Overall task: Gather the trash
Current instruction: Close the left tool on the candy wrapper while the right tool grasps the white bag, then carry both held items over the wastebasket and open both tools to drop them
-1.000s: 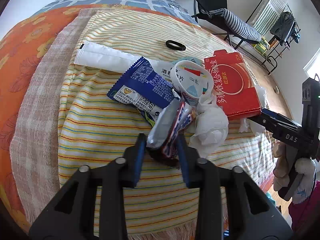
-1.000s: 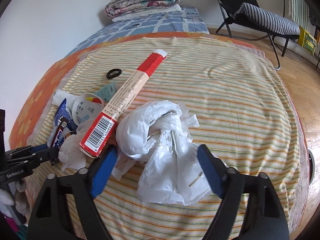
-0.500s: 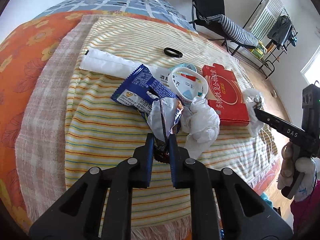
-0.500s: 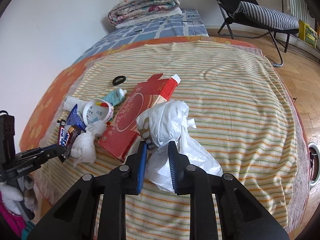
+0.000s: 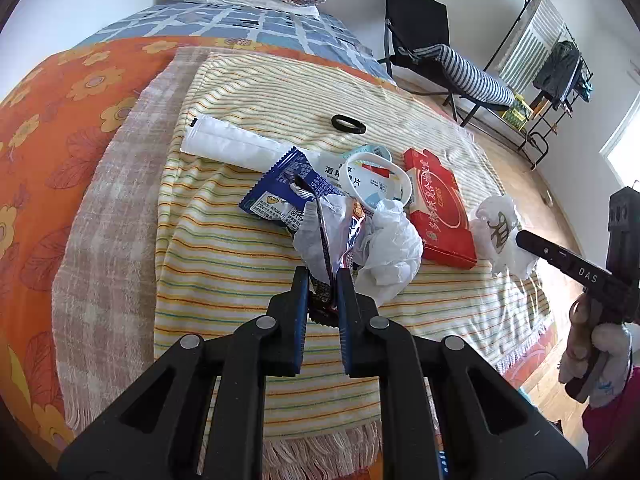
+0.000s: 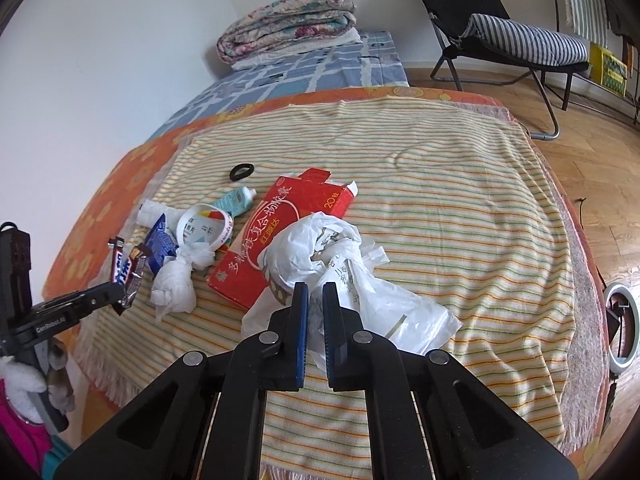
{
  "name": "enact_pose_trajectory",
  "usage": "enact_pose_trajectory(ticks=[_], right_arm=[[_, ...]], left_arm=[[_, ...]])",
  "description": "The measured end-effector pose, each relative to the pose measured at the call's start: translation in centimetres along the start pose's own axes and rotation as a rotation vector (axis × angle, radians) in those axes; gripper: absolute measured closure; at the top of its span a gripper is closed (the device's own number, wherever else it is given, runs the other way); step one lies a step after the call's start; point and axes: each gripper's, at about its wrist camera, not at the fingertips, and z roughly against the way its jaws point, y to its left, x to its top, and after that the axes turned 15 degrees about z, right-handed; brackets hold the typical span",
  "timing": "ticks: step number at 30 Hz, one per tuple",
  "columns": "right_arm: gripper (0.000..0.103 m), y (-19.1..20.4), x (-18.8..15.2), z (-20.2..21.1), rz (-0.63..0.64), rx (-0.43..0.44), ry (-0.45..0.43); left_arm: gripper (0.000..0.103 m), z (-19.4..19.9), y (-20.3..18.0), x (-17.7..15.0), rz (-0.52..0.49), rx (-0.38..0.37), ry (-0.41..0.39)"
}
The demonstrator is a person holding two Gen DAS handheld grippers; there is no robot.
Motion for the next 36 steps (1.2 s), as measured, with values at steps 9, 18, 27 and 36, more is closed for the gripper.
enact_pose_trajectory(ticks=[9,18,27,36], right_arm=[[0.038,-0.8,-0.2,-0.6,-0.038,-0.036,0.052],[0.035,2.4,0.9,-3.8,0.096,-0.092,0.107],[0.071,2.3,0.6,-2.9,0.145,-0.152,0.096],[0.073,3.3,1.3,1.4,0.141,-0.135,0.013]], left_arm=[[0.091,0.7,0.5,0.3,0.008,0.002,-0.017],[0.091,0.5,0.1,0.1,-0.012,0.018,-0.018],[0.091,4.0,-2.3,-1.0,-0.106,0.007,-0.094],[0.091,7.6,-4.0,-2.5,-0.164,-0.017,-0.147]])
